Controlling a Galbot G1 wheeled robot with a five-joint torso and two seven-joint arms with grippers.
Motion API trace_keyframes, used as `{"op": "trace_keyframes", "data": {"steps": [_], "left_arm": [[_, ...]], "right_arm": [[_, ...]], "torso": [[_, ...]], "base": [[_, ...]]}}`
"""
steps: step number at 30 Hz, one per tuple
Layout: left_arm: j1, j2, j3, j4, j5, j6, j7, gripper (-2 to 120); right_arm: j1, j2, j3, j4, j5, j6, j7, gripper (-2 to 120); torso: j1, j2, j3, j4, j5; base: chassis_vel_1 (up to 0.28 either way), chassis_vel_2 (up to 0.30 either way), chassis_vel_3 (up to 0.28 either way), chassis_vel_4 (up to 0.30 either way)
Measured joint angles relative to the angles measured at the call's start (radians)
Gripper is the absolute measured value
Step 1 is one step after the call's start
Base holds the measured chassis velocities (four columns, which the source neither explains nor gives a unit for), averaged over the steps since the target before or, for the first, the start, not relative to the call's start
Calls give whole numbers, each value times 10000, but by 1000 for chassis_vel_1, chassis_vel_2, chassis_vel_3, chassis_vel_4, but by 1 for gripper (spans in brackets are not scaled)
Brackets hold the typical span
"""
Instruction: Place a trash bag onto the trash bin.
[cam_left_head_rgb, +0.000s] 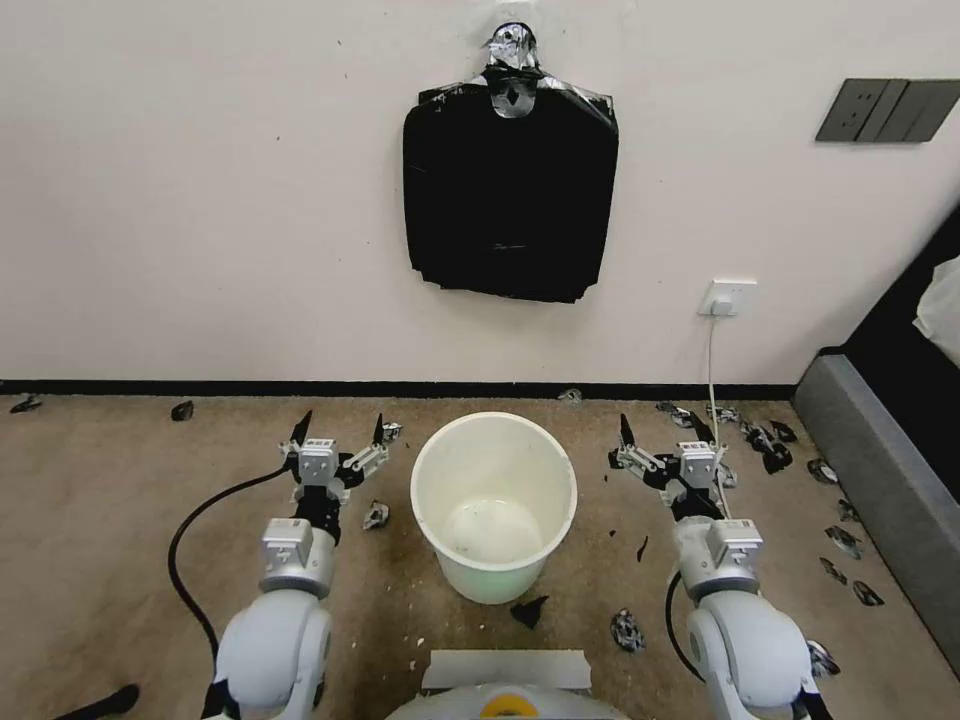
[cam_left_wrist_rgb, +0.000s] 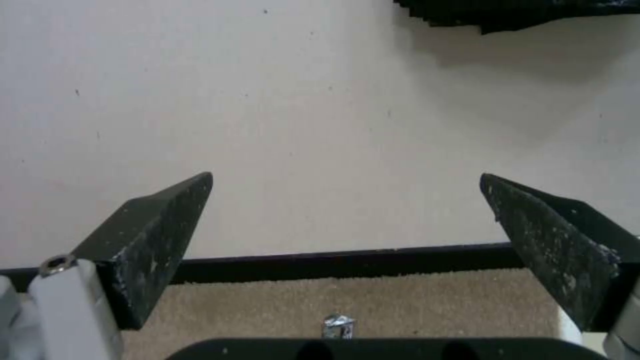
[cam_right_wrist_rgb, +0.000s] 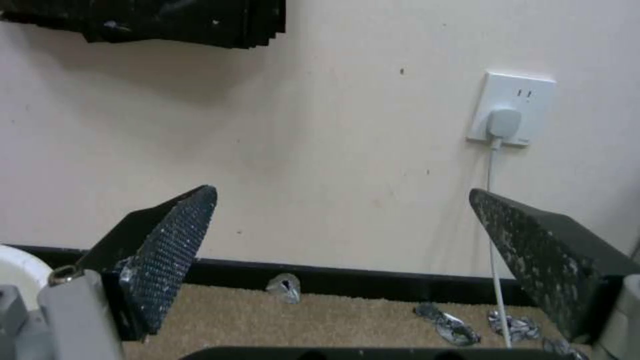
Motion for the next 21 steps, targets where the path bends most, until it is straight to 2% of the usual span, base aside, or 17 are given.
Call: {"op": "trace_keyframes", "data": {"steps": [21], "left_arm": [[0,0,0,0,0,0,0,100]], "right_arm": [[0,0,0,0,0,0,0,100]], "torso": [[0,0,0,0,0]], "base": [[0,0,0,0]]}}
